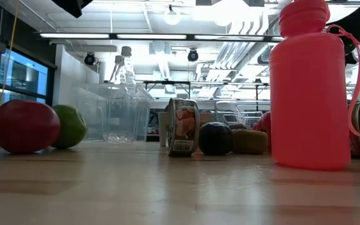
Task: Pick & Place Food Item
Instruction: Put the tomato into the transparent bin
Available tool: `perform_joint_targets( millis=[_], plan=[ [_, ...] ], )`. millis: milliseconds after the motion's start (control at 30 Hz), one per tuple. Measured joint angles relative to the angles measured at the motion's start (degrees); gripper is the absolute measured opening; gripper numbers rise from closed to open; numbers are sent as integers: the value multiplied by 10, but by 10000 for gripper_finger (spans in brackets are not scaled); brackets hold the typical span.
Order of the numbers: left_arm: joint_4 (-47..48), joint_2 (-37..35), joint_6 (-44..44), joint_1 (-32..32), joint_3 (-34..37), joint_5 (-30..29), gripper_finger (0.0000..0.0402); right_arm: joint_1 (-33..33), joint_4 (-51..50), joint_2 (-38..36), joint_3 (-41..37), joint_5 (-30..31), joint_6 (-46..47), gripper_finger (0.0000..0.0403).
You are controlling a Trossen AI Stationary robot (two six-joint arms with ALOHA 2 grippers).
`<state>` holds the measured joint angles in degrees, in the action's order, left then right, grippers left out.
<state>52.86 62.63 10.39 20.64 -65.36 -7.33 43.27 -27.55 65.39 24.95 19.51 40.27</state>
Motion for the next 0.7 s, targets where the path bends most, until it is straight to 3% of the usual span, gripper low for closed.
perform_joint_targets(
  millis=[100,333,500,700],
  plan=[
    [0,0,0,0,0,0,191,0,0,0,0,-1,1,333],
    [0,0,2,0,0,0,191,0,0,0,0,-7,-24,227],
    [0,0,2,0,0,0,191,-10,-9,-19,0,-17,-40,226],
    [0,0,2,0,0,0,191,-40,-71,-97,37,-15,-41,226]
  ],
)
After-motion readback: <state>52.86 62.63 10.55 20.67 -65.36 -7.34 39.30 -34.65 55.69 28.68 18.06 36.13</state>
